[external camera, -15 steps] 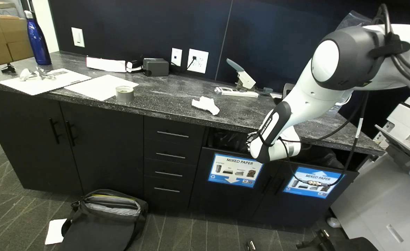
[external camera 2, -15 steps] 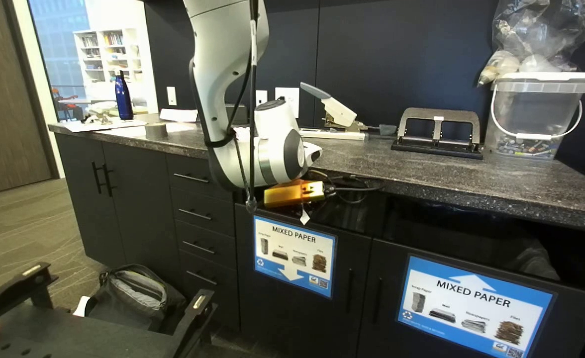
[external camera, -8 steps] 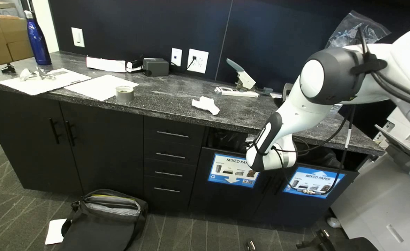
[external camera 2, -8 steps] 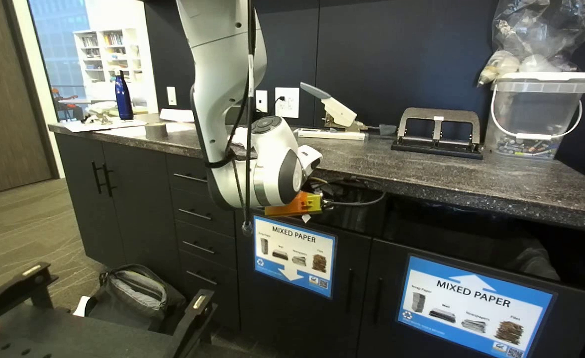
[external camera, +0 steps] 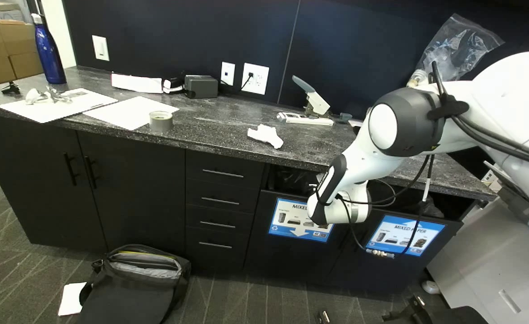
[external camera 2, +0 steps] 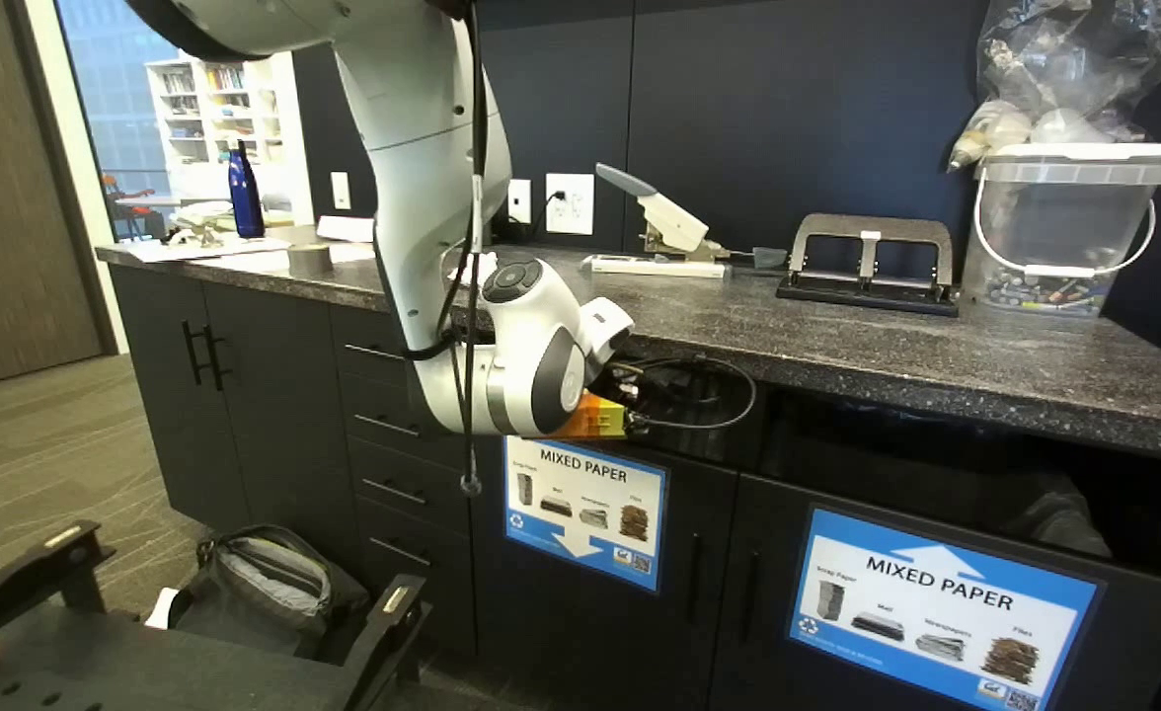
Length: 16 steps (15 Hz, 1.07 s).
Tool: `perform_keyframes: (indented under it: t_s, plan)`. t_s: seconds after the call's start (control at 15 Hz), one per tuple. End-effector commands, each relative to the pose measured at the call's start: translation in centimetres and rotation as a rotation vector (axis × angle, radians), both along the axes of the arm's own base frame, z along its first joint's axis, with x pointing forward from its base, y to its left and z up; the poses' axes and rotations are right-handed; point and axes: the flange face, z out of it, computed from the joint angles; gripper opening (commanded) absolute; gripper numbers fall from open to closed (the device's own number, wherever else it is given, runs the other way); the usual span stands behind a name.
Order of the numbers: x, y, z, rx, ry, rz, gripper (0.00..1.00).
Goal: Place one paper from the counter inside the waste bin on the right, place four papers from the counter inside the bin on the left
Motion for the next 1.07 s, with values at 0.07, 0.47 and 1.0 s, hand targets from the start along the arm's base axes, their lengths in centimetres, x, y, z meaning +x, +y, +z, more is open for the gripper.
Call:
perform_keyframes:
  t_s: [0.07, 0.47, 1.0]
  plan:
    - [1.9, 0.8, -0.5, -0.034, -0.076, 0.011, 0.09]
    - [3.4, 1.2, -0.5, -0.100, -0.099, 0.026, 0.35]
    - [3.5, 2.6, 0.1, -0.047, 0.066, 0.096, 0.95]
